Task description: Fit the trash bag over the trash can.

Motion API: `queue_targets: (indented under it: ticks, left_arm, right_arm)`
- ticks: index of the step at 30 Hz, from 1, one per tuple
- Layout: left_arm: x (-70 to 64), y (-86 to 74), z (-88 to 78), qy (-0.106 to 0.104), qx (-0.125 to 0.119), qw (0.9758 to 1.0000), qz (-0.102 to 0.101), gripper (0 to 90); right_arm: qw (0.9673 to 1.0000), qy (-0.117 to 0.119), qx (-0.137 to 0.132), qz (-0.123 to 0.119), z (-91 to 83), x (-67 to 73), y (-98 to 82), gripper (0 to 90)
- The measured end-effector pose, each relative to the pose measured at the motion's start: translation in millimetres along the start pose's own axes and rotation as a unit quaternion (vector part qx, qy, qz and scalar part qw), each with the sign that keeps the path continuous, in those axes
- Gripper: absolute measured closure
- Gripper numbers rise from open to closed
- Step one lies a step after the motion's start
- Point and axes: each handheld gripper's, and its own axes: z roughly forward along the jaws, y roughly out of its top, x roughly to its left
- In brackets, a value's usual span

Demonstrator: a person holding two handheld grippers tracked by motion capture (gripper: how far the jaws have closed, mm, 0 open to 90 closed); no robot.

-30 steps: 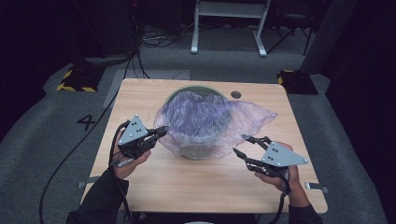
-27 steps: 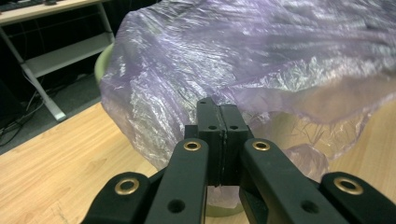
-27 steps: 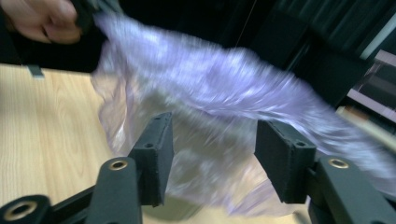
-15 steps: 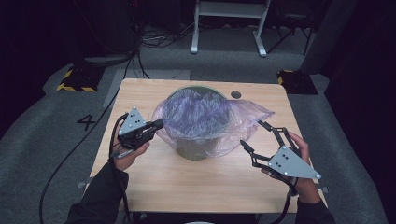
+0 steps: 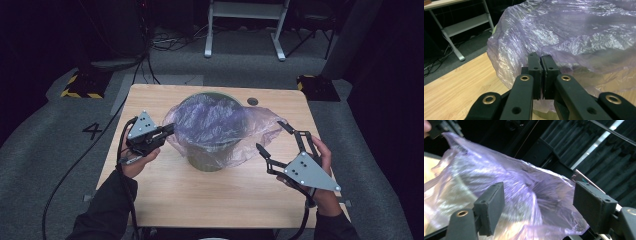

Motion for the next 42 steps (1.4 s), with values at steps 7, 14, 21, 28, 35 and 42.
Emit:
queue_targets:
  ticks: [7,14,21,28,35,42]
  left_arm:
    - [12.7,1.5,5.0,-0.004,0.003,1.0000,-0.007,86.6]
    - [26.0,4.3,12.4,0.001,0.010,0.9999,-0.012,81.4]
    - [37.3,4.7,17.4,0.000,0.014,0.9998,-0.014,74.5]
    - [37.8,-5.7,4.3,-0.018,0.000,0.9992,-0.036,50.5]
    - [17.2,-18.0,-8.2,-0.060,0.007,0.9974,-0.040,25.7]
    - [3.0,-27.1,13.4,-0.059,0.044,0.9965,-0.040,37.1]
  right_arm:
    - [0.9965,-0.025,0.045,0.066,27.0,-30.2,-14.9,33.8]
    - [0.9789,0.029,0.102,0.175,75.5,-59.3,-40.2,50.9]
    - [0.9558,0.093,0.163,0.226,112.0,-59.4,-63.9,64.4]
    - [0.9477,0.133,0.165,0.238,100.8,-53.7,-76.1,54.7]
    - [0.9484,0.194,0.154,0.198,77.6,-30.6,-77.0,32.8]
    - [0.9466,0.204,0.162,0.190,83.4,-3.6,-84.1,39.8]
